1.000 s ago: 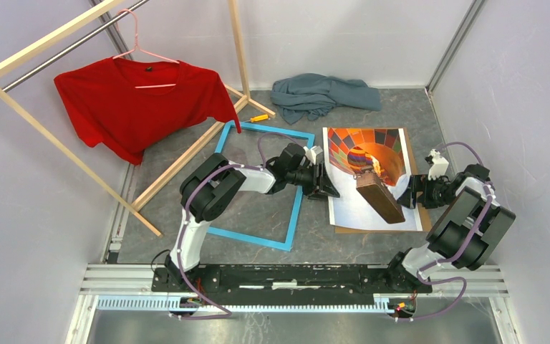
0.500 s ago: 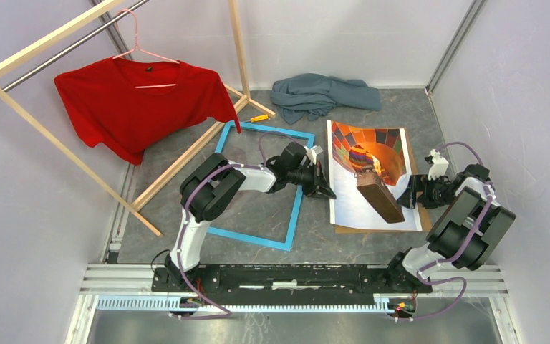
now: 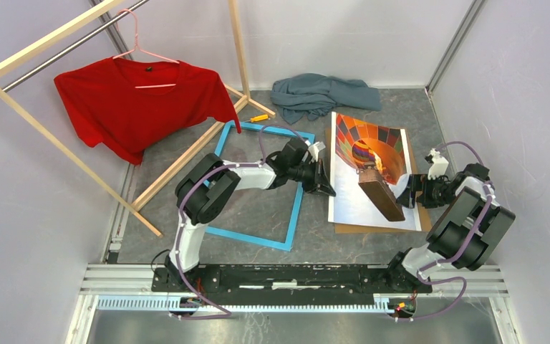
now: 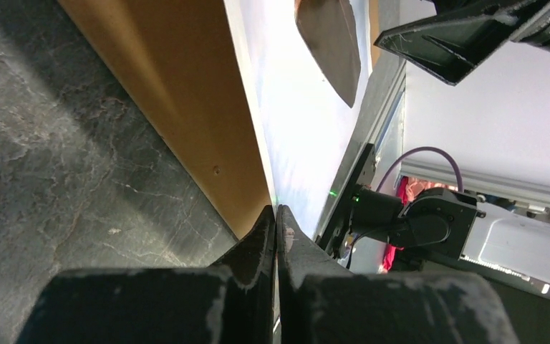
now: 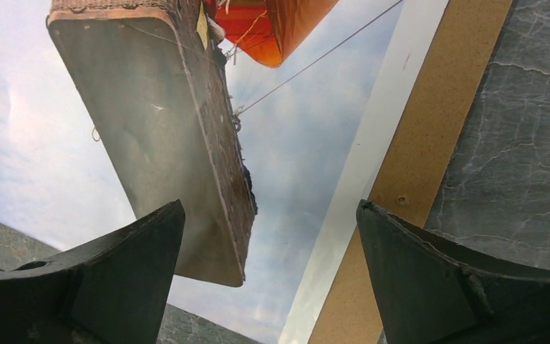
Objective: Take the photo out of the frame
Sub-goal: Move the photo to the photo frame.
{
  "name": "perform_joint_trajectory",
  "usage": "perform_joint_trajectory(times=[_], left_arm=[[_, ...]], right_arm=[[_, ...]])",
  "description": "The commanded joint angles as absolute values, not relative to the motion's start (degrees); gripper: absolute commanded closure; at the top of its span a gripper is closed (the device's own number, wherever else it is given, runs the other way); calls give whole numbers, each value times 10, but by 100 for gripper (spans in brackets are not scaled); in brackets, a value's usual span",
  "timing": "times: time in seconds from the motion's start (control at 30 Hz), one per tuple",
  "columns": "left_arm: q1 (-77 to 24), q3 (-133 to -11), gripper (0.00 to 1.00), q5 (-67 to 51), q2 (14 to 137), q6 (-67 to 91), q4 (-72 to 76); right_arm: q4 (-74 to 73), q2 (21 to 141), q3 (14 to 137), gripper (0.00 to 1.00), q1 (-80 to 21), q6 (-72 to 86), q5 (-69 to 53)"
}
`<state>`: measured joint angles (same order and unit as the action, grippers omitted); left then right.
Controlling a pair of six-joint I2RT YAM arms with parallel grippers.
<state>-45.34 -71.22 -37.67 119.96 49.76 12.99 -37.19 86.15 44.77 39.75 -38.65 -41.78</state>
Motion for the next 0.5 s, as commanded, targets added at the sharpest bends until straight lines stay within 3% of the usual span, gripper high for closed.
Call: perform_joint_trajectory(times=[0.0, 0.47], left_arm=[[-451, -733, 94, -363, 1146, 441, 107], [-407, -677, 94, -330, 1061, 373, 60]], right_arm=[[-364, 852, 449, 2, 395, -375, -389], [-354, 843, 443, 2, 409, -370, -385]])
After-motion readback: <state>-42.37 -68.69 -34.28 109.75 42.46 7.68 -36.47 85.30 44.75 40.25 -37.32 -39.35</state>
